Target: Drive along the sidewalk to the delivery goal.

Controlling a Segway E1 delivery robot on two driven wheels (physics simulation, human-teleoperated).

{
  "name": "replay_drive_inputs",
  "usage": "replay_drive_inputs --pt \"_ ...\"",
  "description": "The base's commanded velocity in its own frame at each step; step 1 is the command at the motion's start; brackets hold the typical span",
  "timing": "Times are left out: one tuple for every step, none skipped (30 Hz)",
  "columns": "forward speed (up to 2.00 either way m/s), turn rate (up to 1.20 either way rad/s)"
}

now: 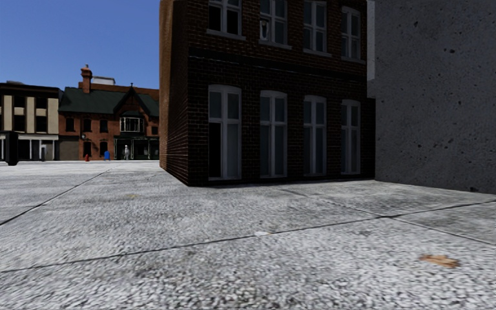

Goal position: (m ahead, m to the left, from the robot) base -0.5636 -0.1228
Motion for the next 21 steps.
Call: replay_drive_inputs --pt "0.00 0.00" --pt "0.00 0.00" --pt "0.00 0.00" --pt "0.00 0.00" --pt "0.00 0.00" --pt "0.00 0.00" --pt "0.00 0.00" --pt "0.00 0.00" --pt "0.00 0.00" --pt "0.00 0.00" --pt "0.00 0.00" --pt "0.00 0.00" --pt "0.00 0.00" --pt "0.00 0.00" --pt "0.00 0.00" --pt "0.00 0.00" --pt "0.00 0.00" --pt "0.00 0.00" --pt "0.00 0.00" --pt "0.00 0.00" --pt "0.00 0.00"
